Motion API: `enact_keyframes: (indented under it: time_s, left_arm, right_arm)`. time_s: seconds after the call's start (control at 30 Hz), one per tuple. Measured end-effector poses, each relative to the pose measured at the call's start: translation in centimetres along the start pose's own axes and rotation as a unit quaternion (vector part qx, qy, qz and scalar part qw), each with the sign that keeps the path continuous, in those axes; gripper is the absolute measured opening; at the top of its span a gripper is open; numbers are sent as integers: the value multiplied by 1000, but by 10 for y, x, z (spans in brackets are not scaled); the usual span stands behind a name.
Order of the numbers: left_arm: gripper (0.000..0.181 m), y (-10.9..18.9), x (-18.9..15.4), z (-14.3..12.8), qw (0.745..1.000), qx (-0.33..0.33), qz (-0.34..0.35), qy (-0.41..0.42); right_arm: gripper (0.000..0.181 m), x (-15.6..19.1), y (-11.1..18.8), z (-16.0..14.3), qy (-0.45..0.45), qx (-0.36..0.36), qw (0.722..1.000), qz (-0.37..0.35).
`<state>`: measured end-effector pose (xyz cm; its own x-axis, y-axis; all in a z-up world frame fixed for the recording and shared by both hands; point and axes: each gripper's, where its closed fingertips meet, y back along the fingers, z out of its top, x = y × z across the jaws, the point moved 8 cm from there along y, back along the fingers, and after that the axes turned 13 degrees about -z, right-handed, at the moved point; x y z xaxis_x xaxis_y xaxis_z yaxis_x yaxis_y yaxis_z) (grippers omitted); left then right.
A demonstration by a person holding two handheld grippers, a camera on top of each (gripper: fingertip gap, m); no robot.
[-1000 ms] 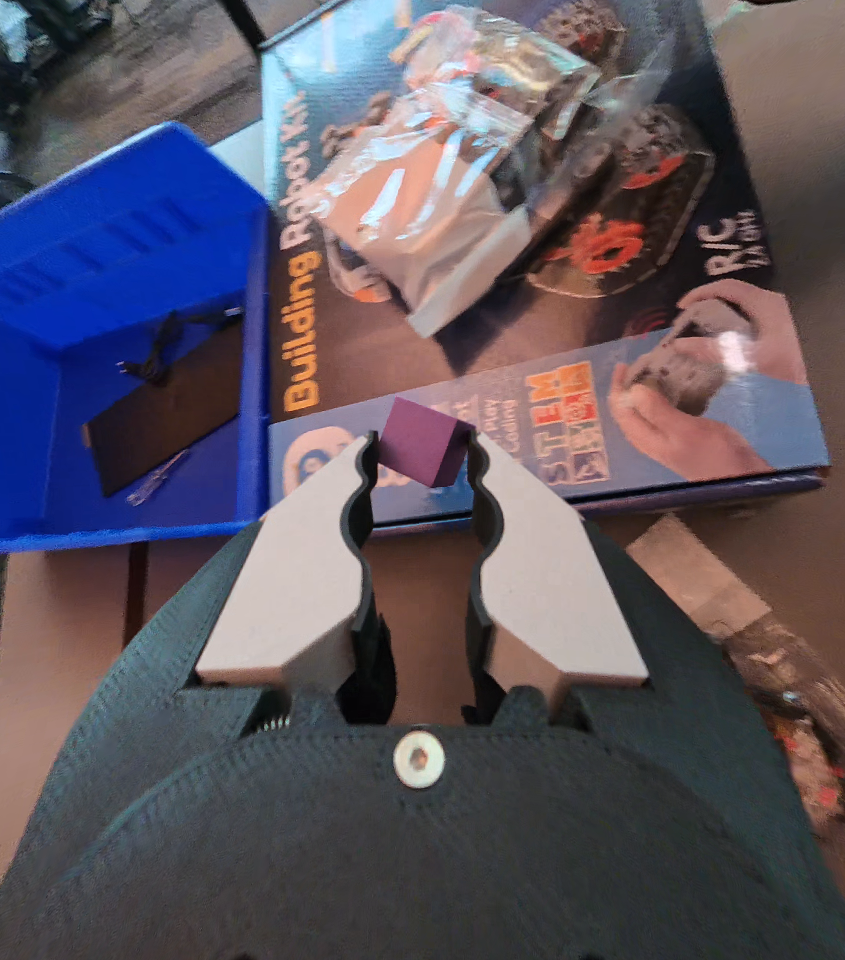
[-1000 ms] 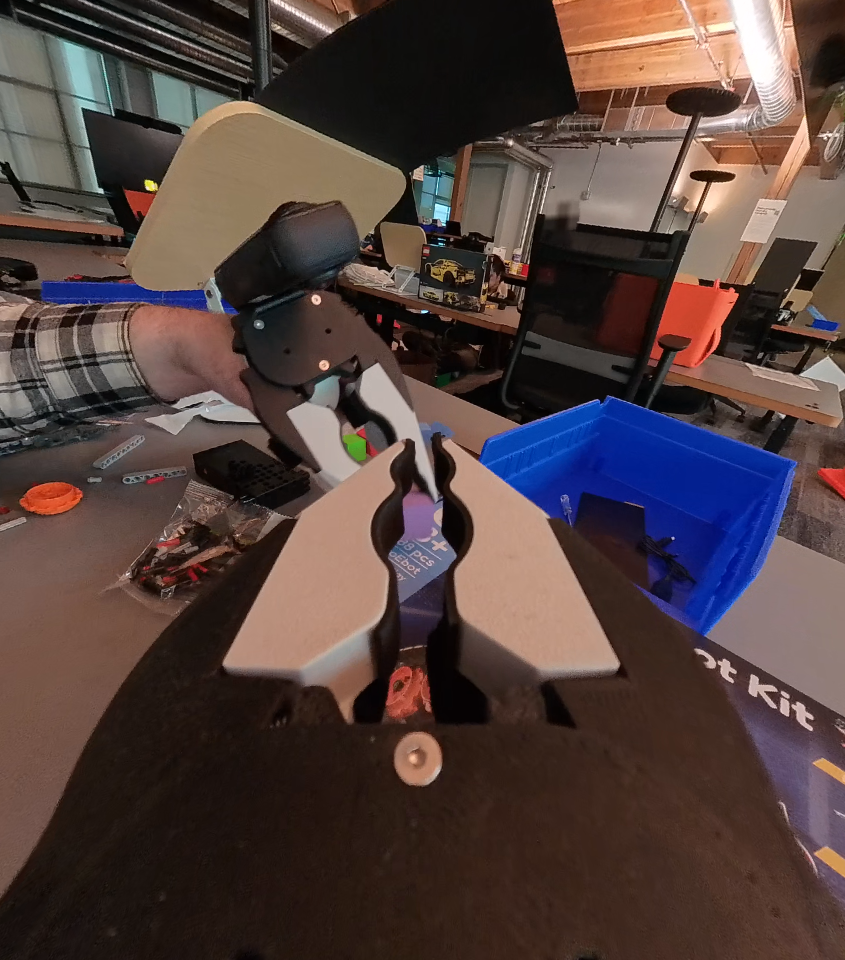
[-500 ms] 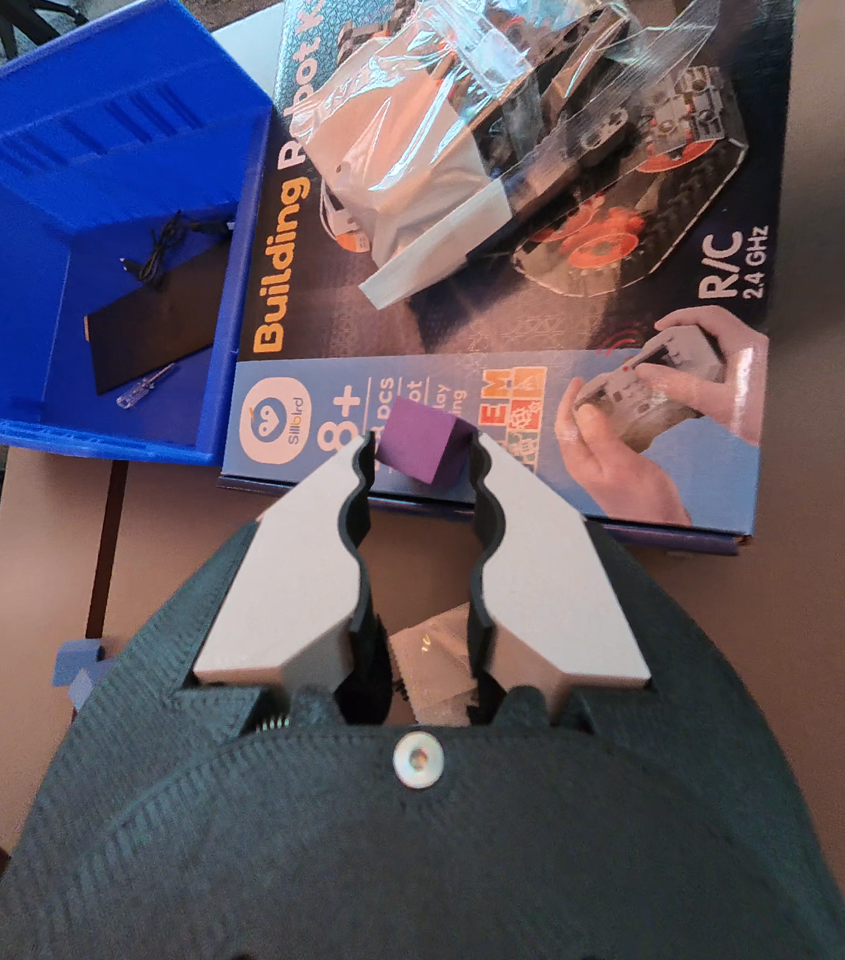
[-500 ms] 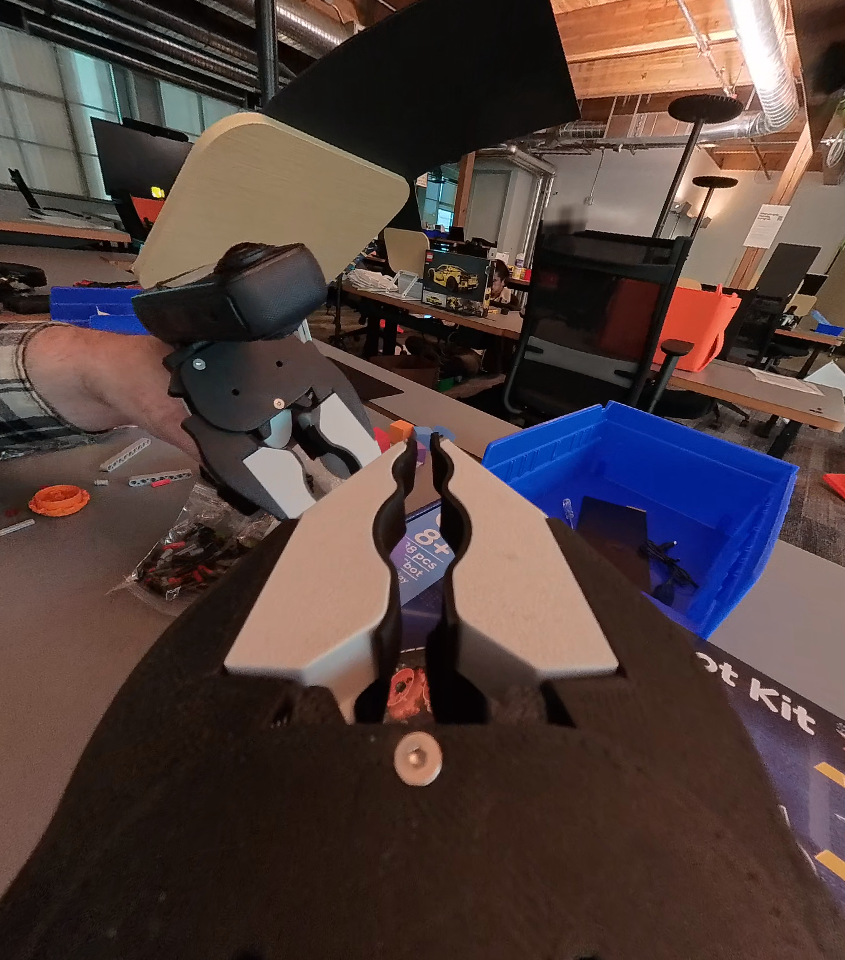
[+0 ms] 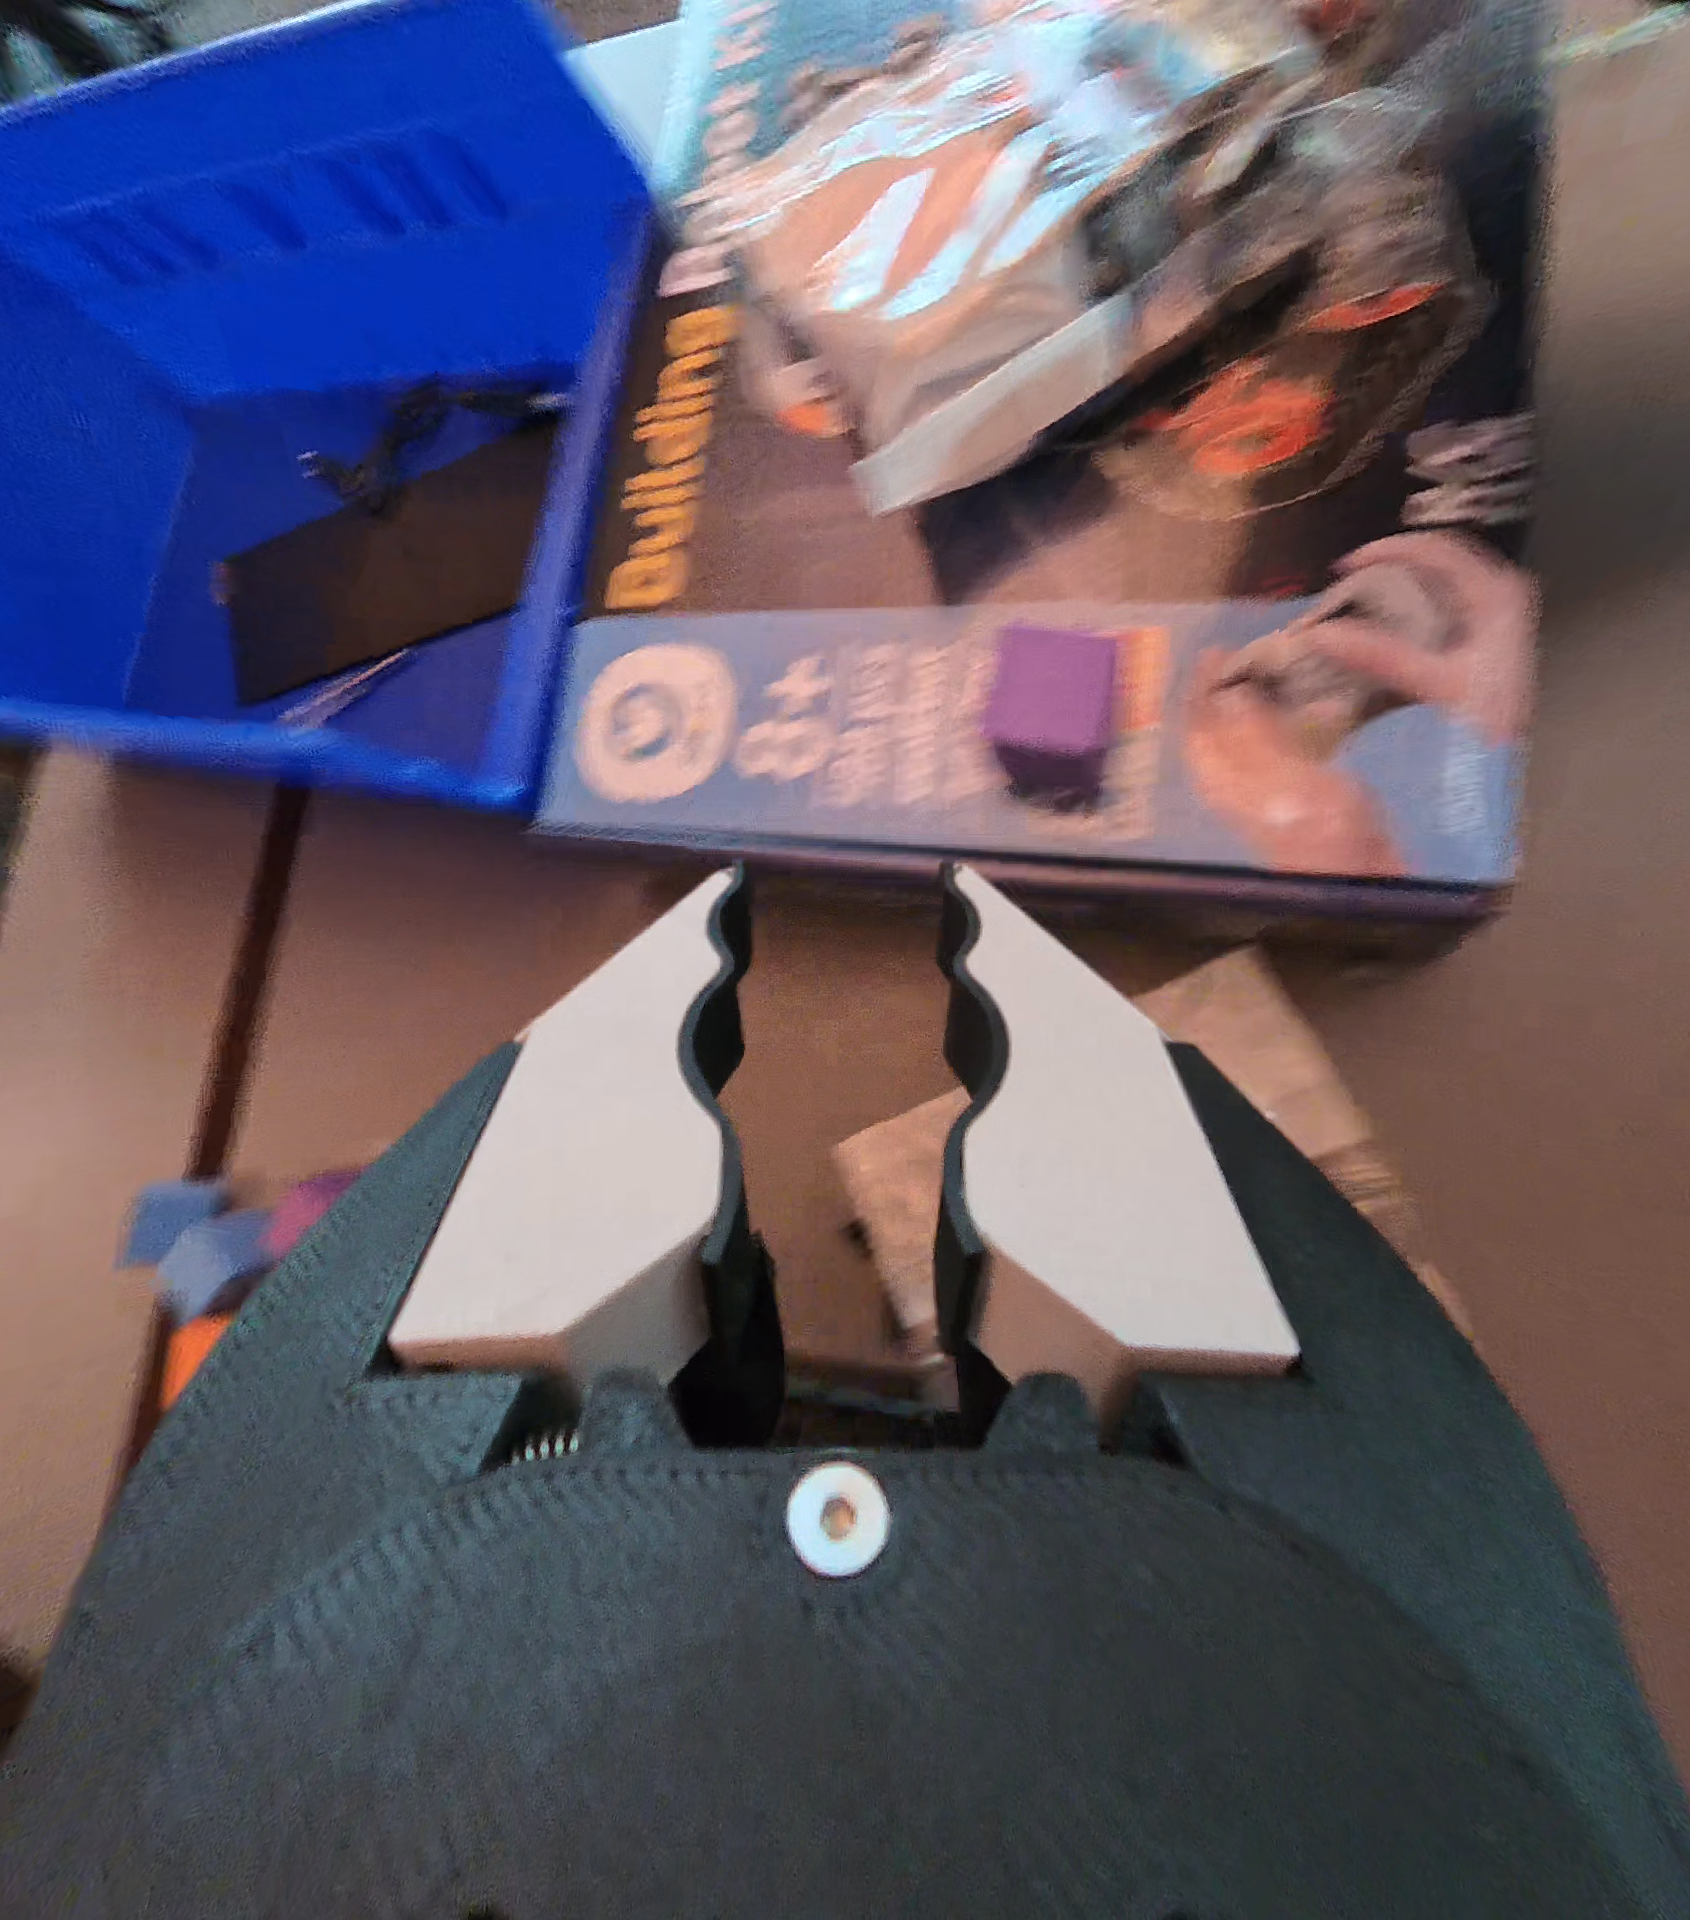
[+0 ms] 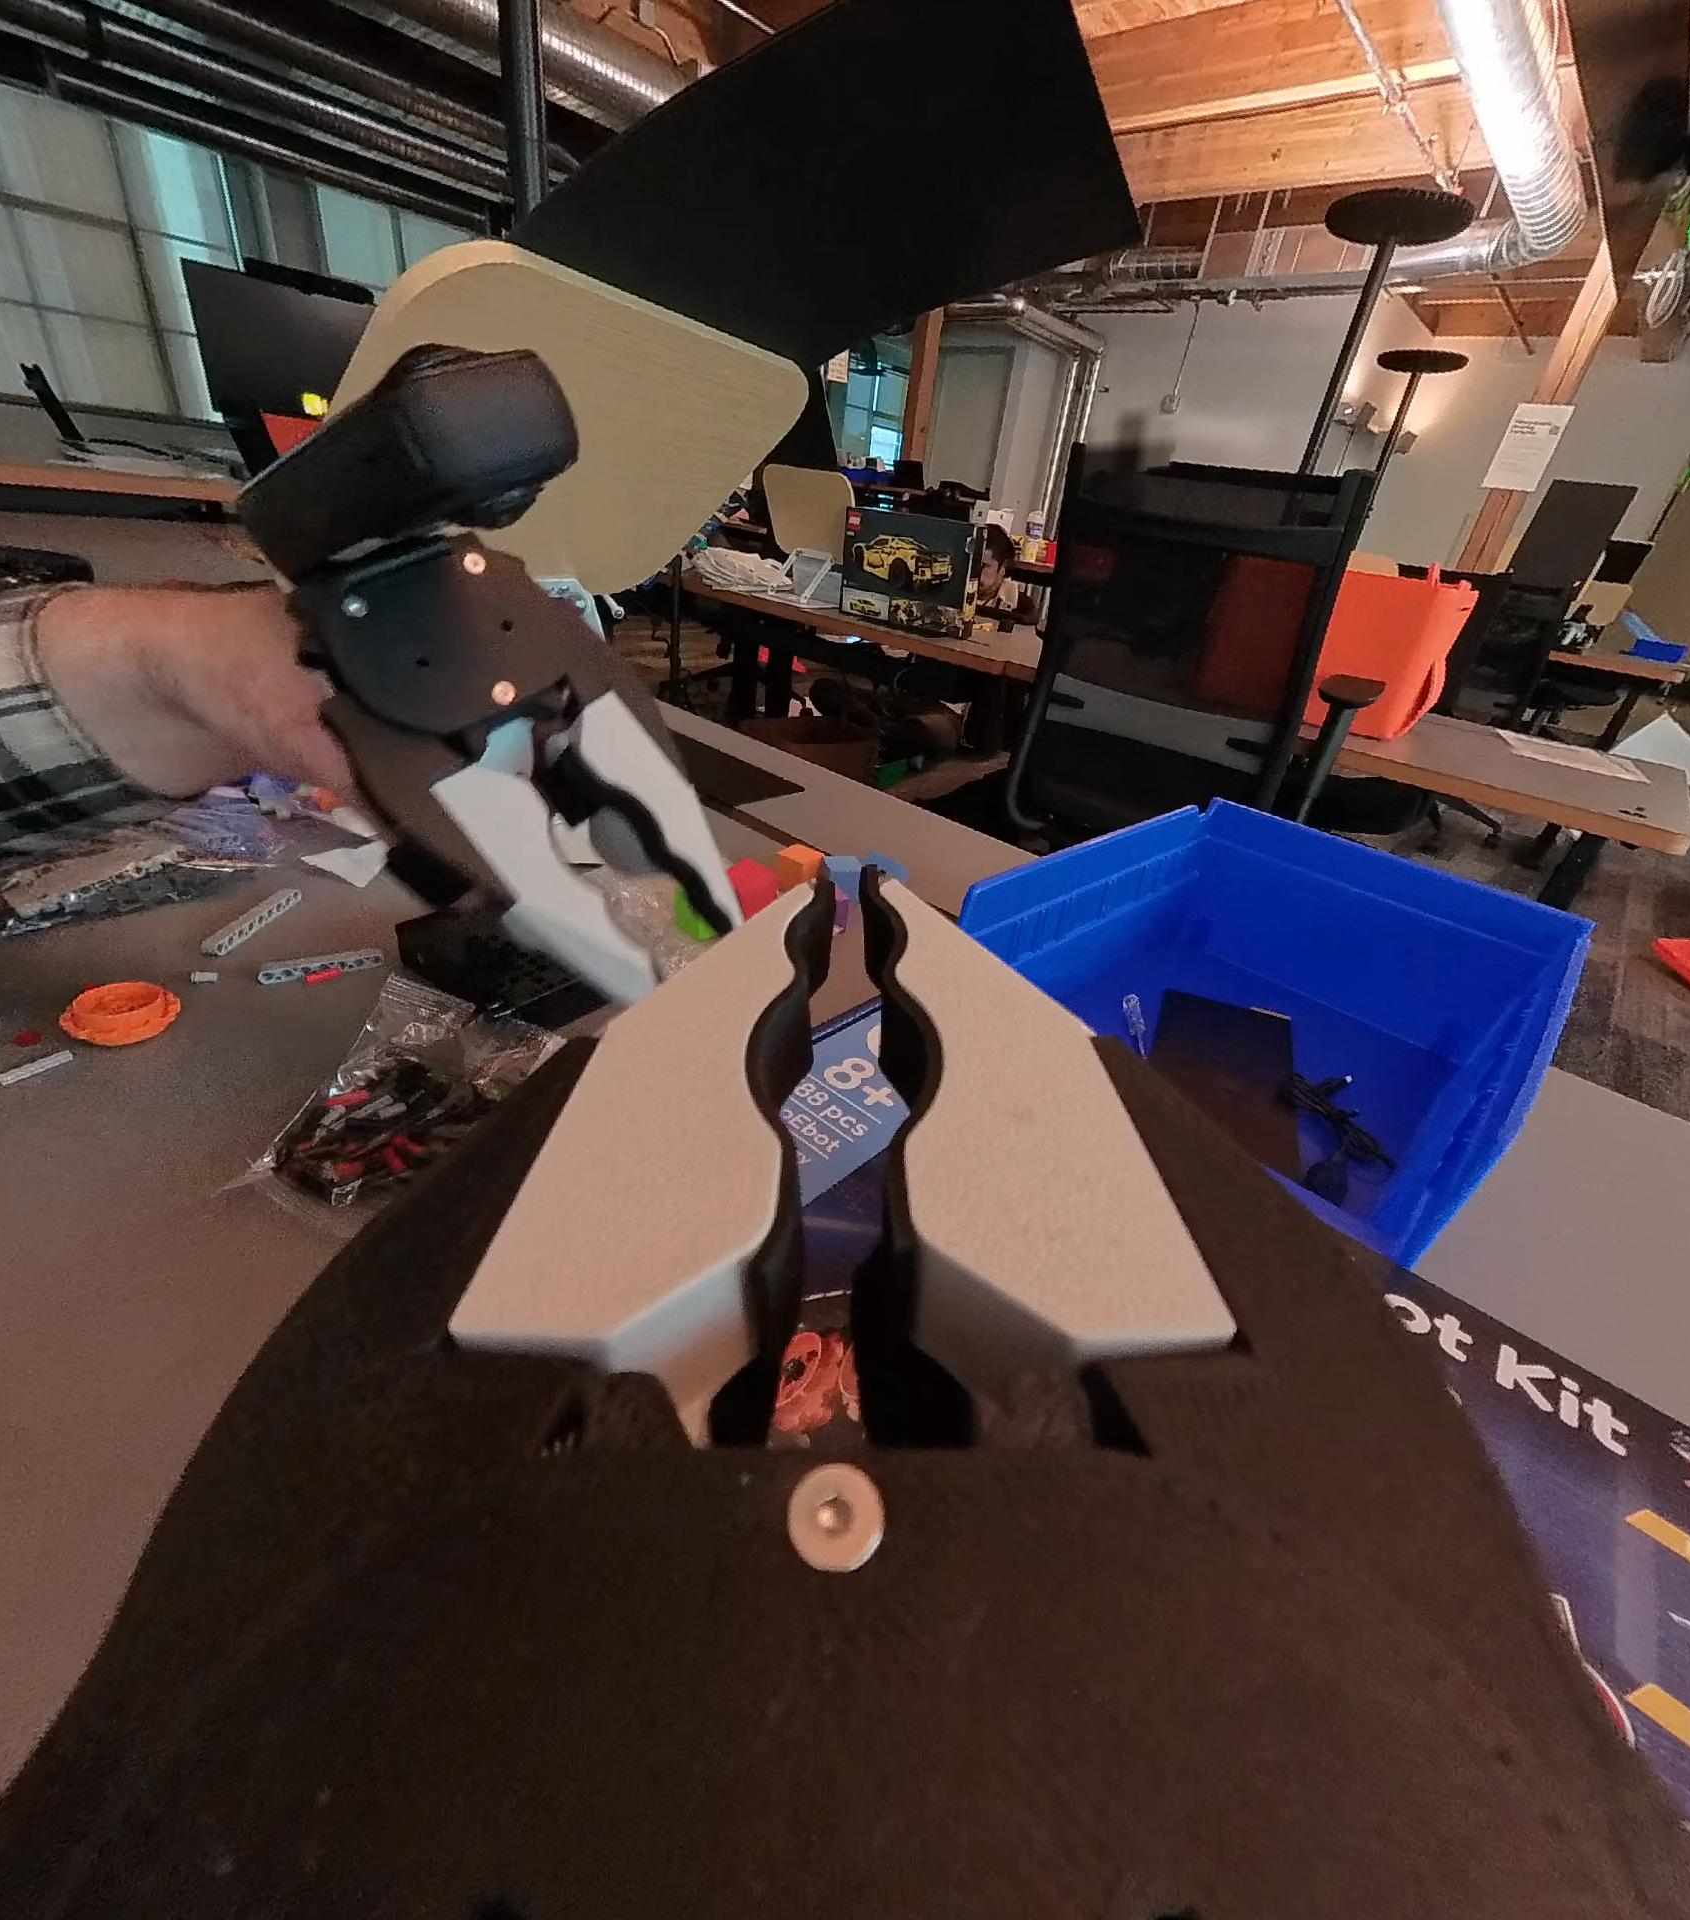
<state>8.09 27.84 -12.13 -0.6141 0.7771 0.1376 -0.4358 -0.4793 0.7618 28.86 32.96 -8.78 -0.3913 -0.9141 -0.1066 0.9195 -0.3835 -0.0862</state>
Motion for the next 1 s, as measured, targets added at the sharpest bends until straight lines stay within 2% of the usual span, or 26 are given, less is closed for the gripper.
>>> enact_keyframes:
  time_s: [0.07,0.2,0.3,0.47,0.63,0.77,0.87,1.0]
  left_arm:
    - [34,18,44,-21,997,23,76,12]
    - [35,36,133,-74,983,60,141,99]
    - [38,28,180,-102,972,94,160,146]
    - [37,2,227,-129,957,129,168,197]
    - [36,-14,251,-137,942,113,156,275]
    - [22,-23,255,-142,934,130,165,288]
    - [19,-22,252,-140,939,128,172,269]
    - [16,-8,232,-117,955,79,163,233]
  right_arm:
    - [4,-1,1,1,-3,-1,1000,-1]
    - [5,1,0,1,-3,-2,1000,2]
    - [5,2,-1,1,1,1,1000,2]
    - [5,0,-2,-1,-3,5,1000,2]
    - [5,0,-3,-3,-6,8,1000,3]
    - [5,0,-3,-3,-6,9,1000,4]
    - [5,0,-2,-2,-8,7,1000,3]
    - [4,0,-2,-1,-10,5,1000,4]
